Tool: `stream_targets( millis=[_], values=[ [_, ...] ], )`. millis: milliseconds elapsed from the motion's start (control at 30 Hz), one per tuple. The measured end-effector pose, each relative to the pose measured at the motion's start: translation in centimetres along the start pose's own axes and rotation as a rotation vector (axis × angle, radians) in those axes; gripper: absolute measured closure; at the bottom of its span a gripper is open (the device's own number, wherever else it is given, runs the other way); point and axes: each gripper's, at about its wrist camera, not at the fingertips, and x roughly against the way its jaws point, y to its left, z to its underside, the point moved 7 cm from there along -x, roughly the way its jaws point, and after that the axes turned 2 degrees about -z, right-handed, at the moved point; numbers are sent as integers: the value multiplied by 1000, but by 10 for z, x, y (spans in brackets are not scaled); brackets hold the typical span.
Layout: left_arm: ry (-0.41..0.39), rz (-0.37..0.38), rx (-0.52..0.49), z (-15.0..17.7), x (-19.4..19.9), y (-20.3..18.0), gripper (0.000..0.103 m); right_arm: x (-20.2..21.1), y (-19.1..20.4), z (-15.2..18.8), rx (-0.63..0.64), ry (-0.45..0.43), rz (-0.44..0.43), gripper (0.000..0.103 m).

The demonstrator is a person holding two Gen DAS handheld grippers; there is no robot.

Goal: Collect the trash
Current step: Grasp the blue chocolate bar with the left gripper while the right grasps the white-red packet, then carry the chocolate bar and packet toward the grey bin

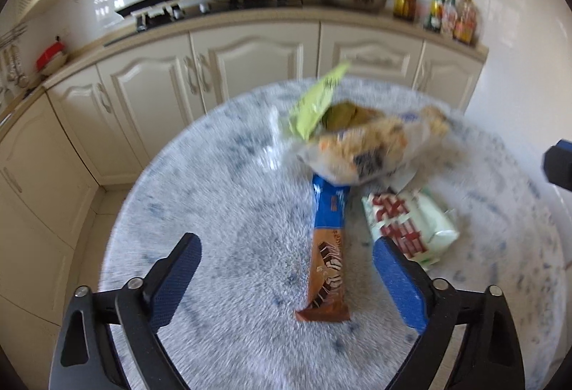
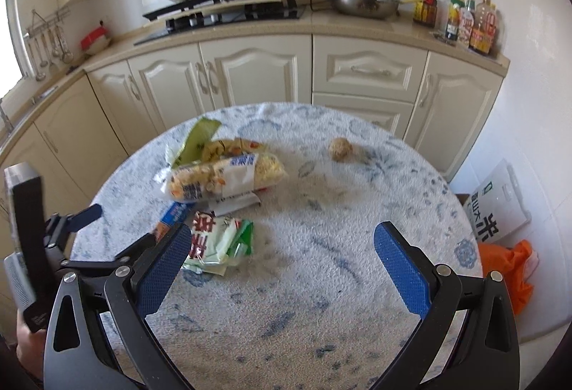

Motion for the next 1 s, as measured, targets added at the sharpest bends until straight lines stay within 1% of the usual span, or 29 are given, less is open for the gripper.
stream_targets(
  millis=[33, 100, 133, 167, 233, 300, 333, 400, 600, 667, 700, 733, 767, 800, 833, 1000],
  values=[
    [14, -2, -5, -1, -8, -1, 14, -2, 0, 1, 1, 5, 2, 0],
    [64, 13, -13, -1, -28, -2, 27, -8, 0, 2, 4, 16, 3, 0],
    [53, 15, -13, -5, -29, -3, 28, -10, 0, 2, 4, 19, 4, 0],
    [50, 39, -12, -10, -30, -4, 41, -13, 1, 2, 5, 24, 4, 0],
    [51, 47, -29, -15, -34, -6, 53, -21, 4, 5, 6, 40, -4, 0],
    [47, 80, -22, -18, -35, -6, 86, -32, 10, 9, 11, 61, -19, 0],
    [52, 92, -8, -19, -35, -4, 88, -39, 14, 11, 17, 73, -26, 0],
    [53, 97, 30, -19, -38, 6, 88, -49, 21, 16, 23, 94, -40, 0],
    [31, 38, 119, -18, -34, 41, 88, -85, 48, 26, 23, 150, -99, 0],
    [30, 32, 144, -19, -34, 50, 88, -98, 58, 30, 33, 171, -111, 1],
    [30, 29, 150, -19, -34, 52, 88, -104, 63, 33, 38, 186, -115, 3],
    [29, 24, 152, -19, -34, 54, 88, -109, 66, 36, 49, 184, -98, 5],
    [28, 22, 152, -19, -33, 52, 88, -109, 69, 37, 84, 162, -61, 10],
    [27, 22, 152, -20, -35, 53, 88, -109, 71, 38, 103, 150, -45, 16],
    [26, 22, 151, -17, -34, 49, 88, -106, 71, 39, 98, 141, -67, 21],
    [16, 30, 140, 2, -9, 26, 88, -97, 58, 43, 74, 152, -118, 24]
  ],
)
